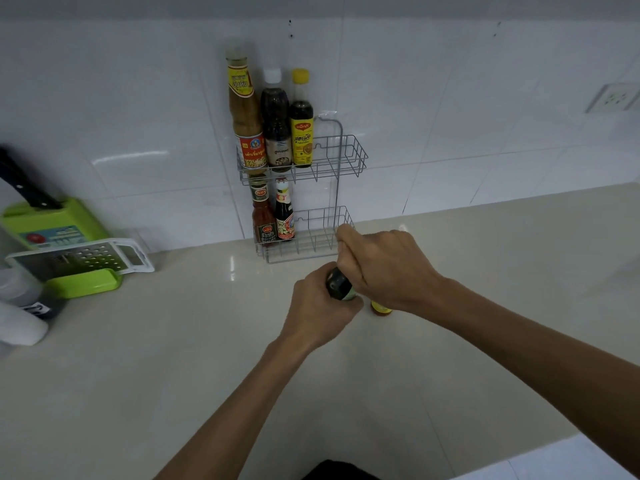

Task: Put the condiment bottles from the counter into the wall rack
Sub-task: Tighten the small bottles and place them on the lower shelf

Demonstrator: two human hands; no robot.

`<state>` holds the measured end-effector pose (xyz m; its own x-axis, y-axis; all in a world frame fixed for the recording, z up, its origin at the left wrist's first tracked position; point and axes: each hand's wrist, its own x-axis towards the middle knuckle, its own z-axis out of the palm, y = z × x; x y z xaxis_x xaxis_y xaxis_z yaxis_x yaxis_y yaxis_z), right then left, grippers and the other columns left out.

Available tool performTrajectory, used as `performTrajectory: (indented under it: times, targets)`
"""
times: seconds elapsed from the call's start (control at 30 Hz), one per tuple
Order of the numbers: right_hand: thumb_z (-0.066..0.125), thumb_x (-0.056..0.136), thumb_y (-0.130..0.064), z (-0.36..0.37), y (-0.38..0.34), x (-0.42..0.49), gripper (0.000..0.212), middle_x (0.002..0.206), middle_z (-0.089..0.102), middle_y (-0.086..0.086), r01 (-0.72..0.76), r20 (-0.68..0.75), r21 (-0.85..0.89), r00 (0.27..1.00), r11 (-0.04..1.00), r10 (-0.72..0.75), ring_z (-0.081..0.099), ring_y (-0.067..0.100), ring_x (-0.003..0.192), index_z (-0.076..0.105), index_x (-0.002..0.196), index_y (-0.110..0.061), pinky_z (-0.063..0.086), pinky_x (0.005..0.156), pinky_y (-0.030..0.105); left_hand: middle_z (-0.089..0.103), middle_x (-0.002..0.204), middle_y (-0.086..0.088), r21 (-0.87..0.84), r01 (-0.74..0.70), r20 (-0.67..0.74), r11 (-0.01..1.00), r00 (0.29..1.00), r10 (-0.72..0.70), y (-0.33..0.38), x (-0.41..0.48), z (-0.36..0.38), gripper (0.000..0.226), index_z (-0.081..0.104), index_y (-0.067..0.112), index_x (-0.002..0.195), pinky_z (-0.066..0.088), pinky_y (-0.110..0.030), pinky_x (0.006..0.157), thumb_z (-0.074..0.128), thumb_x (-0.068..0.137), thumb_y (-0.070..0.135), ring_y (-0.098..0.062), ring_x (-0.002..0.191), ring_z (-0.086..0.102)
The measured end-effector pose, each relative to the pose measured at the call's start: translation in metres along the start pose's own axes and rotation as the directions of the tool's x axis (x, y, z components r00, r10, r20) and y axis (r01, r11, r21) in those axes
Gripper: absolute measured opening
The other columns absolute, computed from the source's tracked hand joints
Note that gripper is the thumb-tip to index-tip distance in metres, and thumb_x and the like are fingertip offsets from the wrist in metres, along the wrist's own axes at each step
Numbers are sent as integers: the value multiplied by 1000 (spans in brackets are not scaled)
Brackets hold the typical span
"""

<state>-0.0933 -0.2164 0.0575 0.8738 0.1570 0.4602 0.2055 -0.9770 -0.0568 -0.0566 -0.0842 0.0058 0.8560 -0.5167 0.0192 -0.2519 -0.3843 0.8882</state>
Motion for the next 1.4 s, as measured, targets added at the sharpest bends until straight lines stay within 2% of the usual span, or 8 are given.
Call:
performTrajectory:
  times: [0.13, 0.27, 0.5, 0.67, 0.83, 1.0, 1.13, 1.4]
  targets:
    - [39, 100, -38, 11, 12, 10, 23, 69, 59, -2, -149, 73, 203, 988, 968, 137, 53, 20, 56, 47, 92, -18, 37, 49, 32, 70, 96, 3, -18, 145, 126, 989, 982, -142, -9, 18, -7, 49, 60, 23, 106, 59, -31, 70, 82, 66, 44, -15, 80, 67]
    - [39, 102, -36, 11, 29, 27, 21, 81, 59, -1, -229, 240, 320, 958, 919, 155, 54, 15, 69, 49, 100, -18, 41, 59, 31, 71, 113, -6, -149, 187, 411, 971, 905, -111, -19, 32, -33, 49, 59, 17, 121, 60, -44, 84, 75, 75, 7, -27, 101, 69]
    - [67, 79, -60, 44, 40, 52, 51, 84, 68, -2, -493, 396, 371, 851, 787, 345, 66, 13, 70, 51, 105, -19, 57, 64, 36, 67, 104, 11, 58, -39, -44, 998, 998, 42, -40, 69, -31, 64, 63, 21, 120, 49, -5, 75, 91, 63, 29, -6, 91, 63]
    - [78, 76, -28, 67, 60, 71, 38, 94, 67, 1, -528, 437, 476, 836, 703, 332, 67, 21, 81, 52, 102, -19, 56, 67, 32, 65, 120, 21, 26, -93, 94, 995, 992, 90, -62, 101, -44, 58, 59, 27, 130, 47, -22, 104, 81, 77, 20, 2, 114, 60]
    - [80, 75, -21, 92, 74, 94, 33, 98, 65, -2, -560, 483, 605, 823, 566, 299, 67, 20, 88, 57, 99, -24, 59, 77, 43, 66, 114, 14, 82, -139, 50, 987, 990, 136, -75, 132, -48, 56, 60, 20, 132, 49, -17, 96, 78, 80, 9, -6, 108, 62]
    - [76, 80, -28, 128, 79, 112, 24, 92, 66, -8, -513, 299, 565, 857, 646, 419, 57, 6, 81, 62, 99, -25, 44, 67, 11, 70, 118, 1, 136, -73, -61, 988, 995, 82, -92, 168, -44, 49, 66, 14, 125, 49, -22, 99, 80, 78, 14, -9, 106, 62]
    - [74, 81, -20, 167, 86, 114, 31, 96, 68, 3, -543, 243, 472, 837, 694, 490, 61, 20, 86, 60, 109, -20, 45, 71, 25, 63, 134, -1, 237, 70, -60, 969, 997, -58, -112, 187, -48, 59, 55, 15, 139, 32, -8, 96, 74, 83, 10, -16, 122, 58]
    - [61, 91, -19, 213, 89, 149, 36, 105, 62, 17, -579, 224, 307, 816, 756, 534, 60, 35, 93, 47, 123, -10, 47, 70, 35, 64, 129, -11, 311, 175, -87, 934, 984, -156, -139, 206, -45, 49, 65, 13, 127, 37, -22, 101, 50, 83, -4, -34, 124, 55]
